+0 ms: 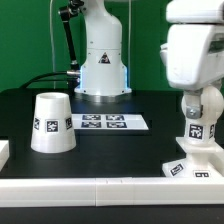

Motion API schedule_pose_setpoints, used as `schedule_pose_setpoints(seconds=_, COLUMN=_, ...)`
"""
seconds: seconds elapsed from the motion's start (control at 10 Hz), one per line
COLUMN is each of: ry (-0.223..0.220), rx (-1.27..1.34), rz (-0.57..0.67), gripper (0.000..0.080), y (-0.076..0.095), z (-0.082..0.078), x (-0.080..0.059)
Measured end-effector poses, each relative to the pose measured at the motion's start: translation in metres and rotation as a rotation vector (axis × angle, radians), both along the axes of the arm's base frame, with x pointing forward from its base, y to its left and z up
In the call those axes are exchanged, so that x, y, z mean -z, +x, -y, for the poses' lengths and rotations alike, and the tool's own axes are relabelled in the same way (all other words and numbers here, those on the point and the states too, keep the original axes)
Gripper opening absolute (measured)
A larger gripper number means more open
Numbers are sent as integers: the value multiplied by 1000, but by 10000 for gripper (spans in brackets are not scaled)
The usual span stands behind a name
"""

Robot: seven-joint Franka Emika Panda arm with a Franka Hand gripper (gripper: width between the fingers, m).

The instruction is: Assemble lamp

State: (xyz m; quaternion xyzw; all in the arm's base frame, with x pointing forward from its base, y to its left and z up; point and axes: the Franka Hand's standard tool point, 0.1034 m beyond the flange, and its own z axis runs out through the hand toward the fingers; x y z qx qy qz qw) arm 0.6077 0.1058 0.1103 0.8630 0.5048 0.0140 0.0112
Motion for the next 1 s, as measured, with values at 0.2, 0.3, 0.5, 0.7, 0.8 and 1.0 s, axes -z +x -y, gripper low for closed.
schedule_pose_setpoints(seconds=0.2, ry=-23, rx=-128, rz=-6, gripper=699, y=-2, z=-4, x=0)
schedule_pose_setpoints(seconds=0.3, ry=-37, rx=-211, rz=-13, gripper=699, y=-3, z=-4, x=0)
schedule_pose_setpoints(seconds=0.5, ry=-54, rx=-372, rz=-16, gripper=699, y=-2, z=-2, x=0)
schedule_pose_setpoints(seconds=0.7, ry=-54, rx=-378, rz=-17, gripper=672, y=-2, z=-1, x=1)
schedule_pose_setpoints(seconds=0.8, ry=-54, rx=-378, rz=-17, gripper=576, y=-2, z=-1, x=1)
schedule_pose_setpoints(seconds=1.0, ry=-53, rx=-346, rz=-16, gripper=576, y=-2, z=-1, x=1)
